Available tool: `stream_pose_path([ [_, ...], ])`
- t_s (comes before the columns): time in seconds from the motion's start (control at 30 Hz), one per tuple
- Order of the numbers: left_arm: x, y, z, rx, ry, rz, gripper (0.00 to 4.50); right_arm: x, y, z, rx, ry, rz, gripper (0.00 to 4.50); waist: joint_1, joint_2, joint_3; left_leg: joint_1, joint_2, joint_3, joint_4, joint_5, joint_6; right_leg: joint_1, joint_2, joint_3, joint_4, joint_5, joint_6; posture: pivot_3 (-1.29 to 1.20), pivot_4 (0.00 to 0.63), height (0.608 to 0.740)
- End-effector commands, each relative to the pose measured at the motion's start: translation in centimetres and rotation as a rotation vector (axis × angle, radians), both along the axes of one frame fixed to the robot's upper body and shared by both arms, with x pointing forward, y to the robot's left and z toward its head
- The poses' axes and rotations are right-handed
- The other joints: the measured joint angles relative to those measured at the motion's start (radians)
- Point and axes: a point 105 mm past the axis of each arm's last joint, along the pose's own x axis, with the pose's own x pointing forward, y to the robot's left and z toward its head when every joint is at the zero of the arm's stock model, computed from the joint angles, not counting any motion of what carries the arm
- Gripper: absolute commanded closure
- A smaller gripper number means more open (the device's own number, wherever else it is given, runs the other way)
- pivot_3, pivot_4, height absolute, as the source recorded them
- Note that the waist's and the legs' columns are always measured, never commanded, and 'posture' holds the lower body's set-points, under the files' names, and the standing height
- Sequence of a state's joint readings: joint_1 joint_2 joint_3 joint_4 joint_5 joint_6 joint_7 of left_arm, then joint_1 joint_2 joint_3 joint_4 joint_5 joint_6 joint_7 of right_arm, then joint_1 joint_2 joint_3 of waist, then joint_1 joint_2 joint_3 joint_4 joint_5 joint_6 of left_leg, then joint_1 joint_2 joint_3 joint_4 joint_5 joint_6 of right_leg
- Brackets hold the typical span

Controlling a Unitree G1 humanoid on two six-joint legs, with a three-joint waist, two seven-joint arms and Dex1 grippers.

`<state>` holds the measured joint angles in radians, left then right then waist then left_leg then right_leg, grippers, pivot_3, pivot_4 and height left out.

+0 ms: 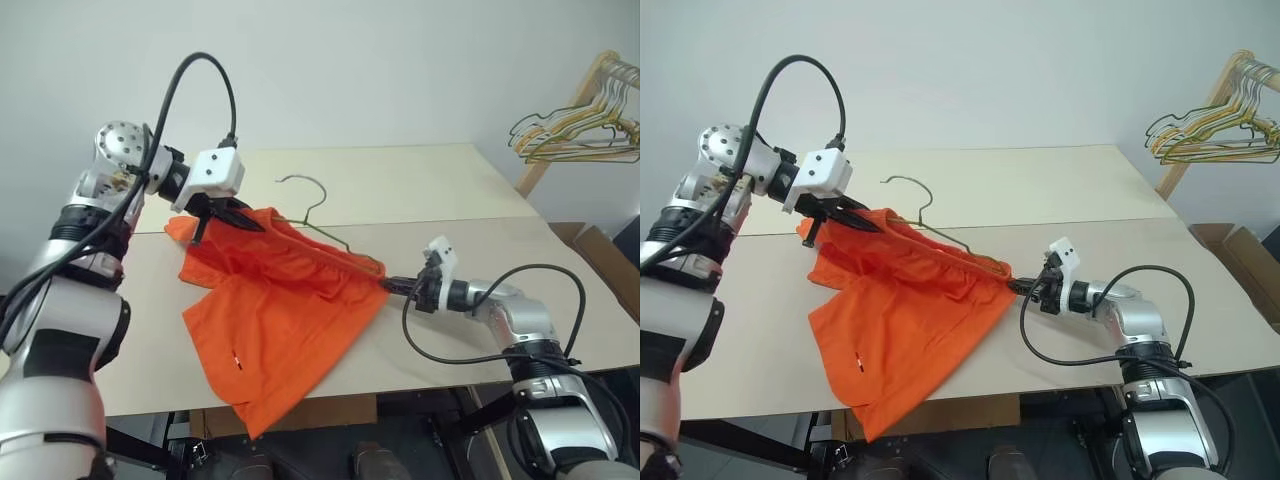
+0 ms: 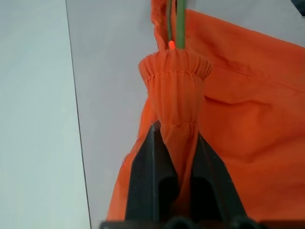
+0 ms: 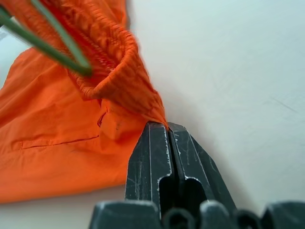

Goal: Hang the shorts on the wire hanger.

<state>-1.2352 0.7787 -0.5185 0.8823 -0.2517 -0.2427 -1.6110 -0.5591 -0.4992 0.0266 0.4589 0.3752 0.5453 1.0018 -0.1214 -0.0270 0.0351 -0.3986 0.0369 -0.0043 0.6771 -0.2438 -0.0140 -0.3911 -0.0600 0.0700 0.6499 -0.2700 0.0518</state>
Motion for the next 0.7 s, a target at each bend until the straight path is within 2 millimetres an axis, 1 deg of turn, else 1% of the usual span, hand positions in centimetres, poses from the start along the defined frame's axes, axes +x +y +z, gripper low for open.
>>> stream_pose_path([
  [0.03, 0.1, 1.5, 0.4, 0.044, -0.032, 0.039, 4.5, 0.7, -1.9, 2.0, -0.035, -0.101, -0.018, 4.42, 0.004, 0.0, 0.0, 0.0, 0.0, 0.0, 0.0, 0.0, 0.0, 0.0, 0.0, 0.0, 0.0, 0.0, 0.0, -0.06, 0.0, 0.74],
  [0.1, 0.3, 1.8, 0.0, 0.076, -0.048, 0.05, 4.5, 0.4, -2.2, 2.1, -0.064, -0.125, 0.001, 4.42, 0.006, 0.0, 0.0, 0.0, 0.0, 0.0, 0.001, 0.0, 0.0, 0.0, 0.0, 0.0, 0.0, 0.0, 0.0, -0.05, 0.0, 0.74],
  [0.2, 0.8, 2.3, -0.6, 0.124, -0.08, 0.086, 4.5, 0.1, -3.0, 2.9, -0.103, -0.171, 0.023, 4.42, 0.011, 0.0, 0.0, 0.0, 0.0, 0.0, 0.001, 0.0, 0.0, 0.0, 0.0, 0.0, 0.0, 0.0, 0.0, -0.05, 0.0, 0.74],
  [0.27, 1.3, 2.3, -0.9, 0.137, -0.111, 0.109, 4.5, -0.2, -3.4, 3.9, -0.151, -0.226, 0.055, 4.42, 0.015, 0.0, 0.0, 0.0, 0.0, 0.0, 0.001, 0.0, 0.0, 0.0, 0.0, 0.0, 0.0, 0.0, 0.0, -0.05, 0.0, 0.74],
  [0.37, 1.3, 1.9, -1.3, 0.135, -0.131, 0.095, 4.5, -0.5, -3.6, 5.7, -0.227, -0.318, 0.107, 4.42, 0.024, 0.0, 0.0, 0.0, -0.001, 0.0, 0.001, 0.0, 0.0, 0.0, 0.0, 0.0, 0.0, 0.0, 0.0, -0.06, 0.0, 0.74],
  [0.5, 1.4, 0.7, -1.0, 0.056, -0.128, 0.088, 4.5, -1.0, -2.8, 8.9, -0.333, -0.454, 0.192, 4.42, 0.025, 0.0, 0.0, 0.0, 0.0, 0.001, 0.001, 0.0, 0.0, 0.0, 0.0, 0.0, 0.0, 0.0, 0.0, -0.07, 0.0, 0.74],
  [0.6, 1.7, 0.2, -1.3, 0.045, -0.14, 0.09, 4.5, -1.2, -1.6, 11.9, -0.375, -0.565, 0.235, 4.42, 0.025, 0.001, 0.0, 0.0, 0.0, 0.001, 0.002, 0.0, 0.0, 0.0, 0.0, 0.0, 0.0, 0.0, 0.0, -0.07, 0.0, 0.74],
  [0.7, 2.1, -0.3, -1.6, 0.028, -0.142, 0.106, 4.5, -1.5, -0.8, 12.9, -0.454, -0.631, 0.281, 4.42, 0.025, 0.001, 0.0, 0.0, 0.0, 0.001, 0.001, 0.0, 0.0, 0.0, 0.0, 0.0, 0.001, 0.0, 0.0, -0.07, 0.0, 0.74],
])
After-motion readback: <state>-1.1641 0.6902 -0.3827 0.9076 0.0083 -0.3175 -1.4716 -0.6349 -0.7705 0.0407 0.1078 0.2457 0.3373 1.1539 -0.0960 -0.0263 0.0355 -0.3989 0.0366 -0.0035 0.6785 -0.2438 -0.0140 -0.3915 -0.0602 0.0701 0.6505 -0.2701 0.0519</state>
